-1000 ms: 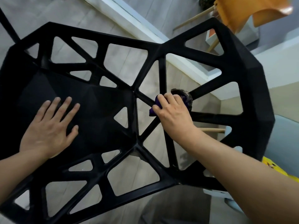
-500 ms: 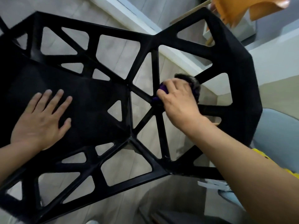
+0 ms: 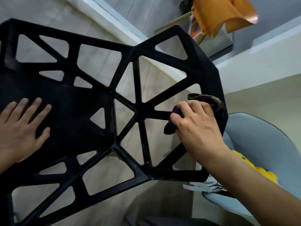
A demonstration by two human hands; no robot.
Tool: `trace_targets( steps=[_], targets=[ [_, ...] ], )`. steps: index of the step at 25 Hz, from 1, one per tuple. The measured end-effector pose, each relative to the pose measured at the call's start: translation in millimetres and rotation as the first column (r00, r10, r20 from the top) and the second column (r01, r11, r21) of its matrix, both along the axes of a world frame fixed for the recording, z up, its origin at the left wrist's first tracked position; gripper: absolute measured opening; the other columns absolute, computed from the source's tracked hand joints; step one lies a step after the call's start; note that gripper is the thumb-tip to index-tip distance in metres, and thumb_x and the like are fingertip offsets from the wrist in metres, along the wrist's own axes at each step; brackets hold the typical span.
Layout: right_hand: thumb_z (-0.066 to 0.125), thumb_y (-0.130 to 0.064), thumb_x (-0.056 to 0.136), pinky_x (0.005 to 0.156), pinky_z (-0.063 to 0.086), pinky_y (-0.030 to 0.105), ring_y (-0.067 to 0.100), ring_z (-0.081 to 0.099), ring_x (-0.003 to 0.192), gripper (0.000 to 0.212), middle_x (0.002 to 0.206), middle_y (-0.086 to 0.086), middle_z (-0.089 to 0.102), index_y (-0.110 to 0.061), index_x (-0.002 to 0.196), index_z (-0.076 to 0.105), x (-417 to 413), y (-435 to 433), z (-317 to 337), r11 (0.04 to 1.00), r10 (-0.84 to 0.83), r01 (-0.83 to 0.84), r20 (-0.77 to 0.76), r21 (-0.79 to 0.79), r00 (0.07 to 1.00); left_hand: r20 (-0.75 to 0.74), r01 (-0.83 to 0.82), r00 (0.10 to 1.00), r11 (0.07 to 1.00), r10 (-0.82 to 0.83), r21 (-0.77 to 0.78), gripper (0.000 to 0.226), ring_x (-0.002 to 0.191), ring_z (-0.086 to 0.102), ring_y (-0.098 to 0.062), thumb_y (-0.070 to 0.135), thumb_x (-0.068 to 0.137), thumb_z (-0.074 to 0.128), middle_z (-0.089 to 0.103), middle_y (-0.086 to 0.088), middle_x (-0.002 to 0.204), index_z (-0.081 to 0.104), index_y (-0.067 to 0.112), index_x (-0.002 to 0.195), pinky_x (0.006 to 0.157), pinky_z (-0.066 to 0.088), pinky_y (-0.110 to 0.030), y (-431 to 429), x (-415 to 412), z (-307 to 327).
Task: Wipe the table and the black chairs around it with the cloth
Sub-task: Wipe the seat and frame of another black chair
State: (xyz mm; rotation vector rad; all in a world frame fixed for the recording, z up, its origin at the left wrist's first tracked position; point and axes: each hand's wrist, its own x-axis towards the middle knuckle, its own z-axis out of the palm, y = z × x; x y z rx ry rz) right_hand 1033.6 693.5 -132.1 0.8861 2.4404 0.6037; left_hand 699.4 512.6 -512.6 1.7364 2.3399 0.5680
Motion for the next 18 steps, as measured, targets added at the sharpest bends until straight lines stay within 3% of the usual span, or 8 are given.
trace_targets(
  steps=[2,4,6,8,13,15,18],
  targets=[
    [0.064,-0.016,0.081,0.096,0.029,0.046,0.035,0.049,0.111,0.022,0.116,0.011,0.056,-0.015,0.104,0.064,-14,2,-21,1.0,-0.031,0.03,0.021,0.008,0.999,-0.065,0.078,0.995,0.997,-0.078,-0.012,0.08,0.155,0.013,-0.037,0.049,0.092,0.043,0.018,-0.014,0.168,0.02,0.015,0.16,0.124,0.012,-0.061,-7,1,15],
    [0.048,-0.016,0.086,0.096,0.031,0.049,0.038,0.047,0.116,0.03,0.123,0.013,0.054,-0.014,0.111,0.062,-34,3,-52,0.999,-0.012,0.015,0.072,-0.044,0.997,-0.1,0.061,0.993,0.998,-0.064,-0.031,0.083,0.157,0.002,-0.027,0.047,0.093,0.054,0.009,-0.007,0.171,0.02,0.016,0.161,0.125,0.01,-0.057,-8,-1,25],
    [0.031,-0.017,0.085,0.098,0.033,0.05,0.04,0.046,0.118,0.042,0.125,0.014,0.052,-0.013,0.115,0.06,-51,6,-80,0.993,0.039,-0.026,0.109,-0.112,0.993,-0.108,0.03,0.994,0.998,-0.035,-0.048,0.078,0.156,-0.006,-0.021,0.051,0.093,0.049,0.014,-0.008,0.169,0.027,0.017,0.16,0.126,0.01,-0.054,-8,0,33],
    [0.028,-0.017,0.083,0.099,0.033,0.05,0.041,0.045,0.12,0.047,0.127,0.015,0.05,-0.011,0.119,0.059,-62,9,-99,0.991,0.046,-0.028,0.138,-0.131,0.989,-0.151,0.036,0.987,0.996,-0.047,-0.078,0.072,0.153,-0.009,-0.019,0.048,0.095,0.041,0.023,-0.012,0.166,0.03,0.016,0.159,0.127,0.01,-0.053,-9,3,39],
    [0.011,-0.012,0.082,0.097,0.034,0.05,0.038,0.048,0.106,0.06,0.111,0.015,0.051,-0.009,0.109,0.064,-60,-14,-106,0.993,0.081,-0.066,0.155,-0.1,0.985,-0.196,0.033,0.979,0.993,-0.056,-0.117,0.076,0.15,-0.017,-0.015,0.047,0.093,0.047,0.022,-0.011,0.167,0.027,0.017,0.16,0.127,0.006,-0.051,-11,1,44],
    [0.019,-0.012,0.088,0.097,0.033,0.049,0.037,0.044,0.109,0.05,0.118,0.016,0.047,-0.01,0.115,0.06,-50,-38,-104,0.981,0.013,0.022,0.181,-0.192,0.983,-0.21,0.037,0.975,0.989,-0.067,-0.144,0.075,0.15,-0.017,-0.016,0.048,0.094,0.046,0.019,-0.01,0.168,0.026,0.019,0.16,0.128,0.005,-0.05,-10,2,47],
    [0.046,-0.02,0.092,0.082,0.035,0.044,0.035,0.045,0.102,0.023,0.113,0.015,0.049,-0.013,0.107,0.063,-36,-83,-95,0.981,0.001,0.046,0.237,-0.191,0.971,-0.232,0.032,0.97,0.985,-0.072,-0.172,0.073,0.157,0.004,-0.031,0.05,0.096,0.041,0.021,-0.012,0.168,0.025,0.018,0.161,0.127,0.007,-0.05,-11,4,54]
  ],
)
